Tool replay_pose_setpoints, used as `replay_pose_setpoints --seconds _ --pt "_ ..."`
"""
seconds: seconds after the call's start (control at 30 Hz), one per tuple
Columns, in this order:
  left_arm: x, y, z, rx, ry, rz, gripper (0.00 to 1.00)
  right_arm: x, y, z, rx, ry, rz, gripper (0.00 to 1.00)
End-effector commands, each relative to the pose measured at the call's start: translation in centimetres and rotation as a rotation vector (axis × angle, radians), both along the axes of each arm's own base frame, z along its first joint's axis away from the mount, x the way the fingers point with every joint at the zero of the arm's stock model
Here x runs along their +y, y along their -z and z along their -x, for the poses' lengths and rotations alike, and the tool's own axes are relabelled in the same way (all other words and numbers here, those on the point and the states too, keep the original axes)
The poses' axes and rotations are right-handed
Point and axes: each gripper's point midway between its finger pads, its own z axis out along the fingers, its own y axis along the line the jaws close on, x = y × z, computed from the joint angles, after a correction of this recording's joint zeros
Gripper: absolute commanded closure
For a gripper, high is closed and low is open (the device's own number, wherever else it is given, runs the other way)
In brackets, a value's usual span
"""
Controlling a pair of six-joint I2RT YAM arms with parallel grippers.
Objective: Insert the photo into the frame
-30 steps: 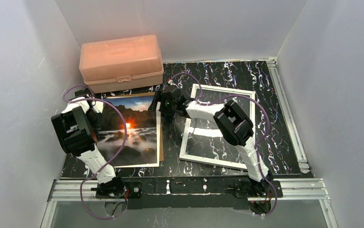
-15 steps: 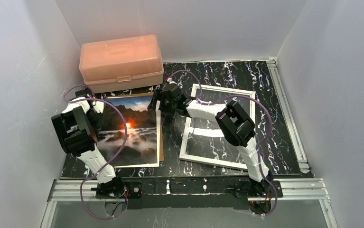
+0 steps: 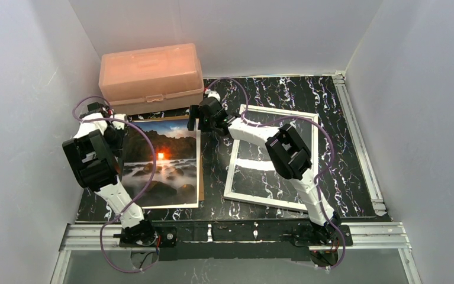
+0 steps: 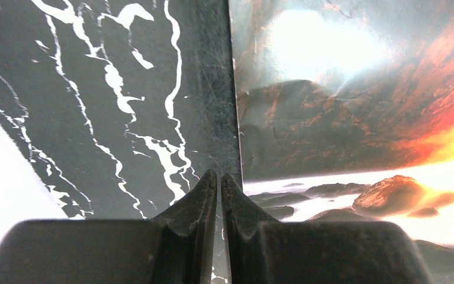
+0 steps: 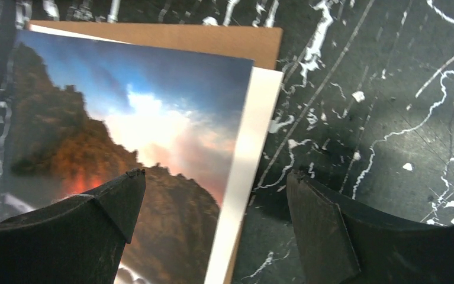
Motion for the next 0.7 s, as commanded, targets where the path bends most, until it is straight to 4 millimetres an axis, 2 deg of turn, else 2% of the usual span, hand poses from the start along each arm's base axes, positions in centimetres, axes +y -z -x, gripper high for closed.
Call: replay_pose_setpoints --seconds 0.0,0.2,0.3,0.4,0.67 --pt "0.9 -0.2 -0.7 0.001 -0.047 -0.022 0.93 -0.8 1.5 -1.0 -0.007 0.029 0.052 0.03" --pt "4.7 -0.5 -2.4 -0.036 -0.117 -0.198 0.93 -0.7 2.2 -1.1 0.011 0.027 0.029 0.03" --pt "5.5 -0.4 -3.0 -0.042 -0.139 -0.225 0.93 -0.4 2.3 -1.4 0.023 0.022 0.012 0.03" --pt "5.0 0.5 -3.5 -0.022 -0.126 -0.202 0.93 0.0 2.4 -1.4 0.038 0.015 -0.012 0.03" --pt "1.0 3.1 -3.2 0.030 -0.071 -0.086 0.93 0.5 3.6 -0.8 0.065 0.005 -0.060 0.02"
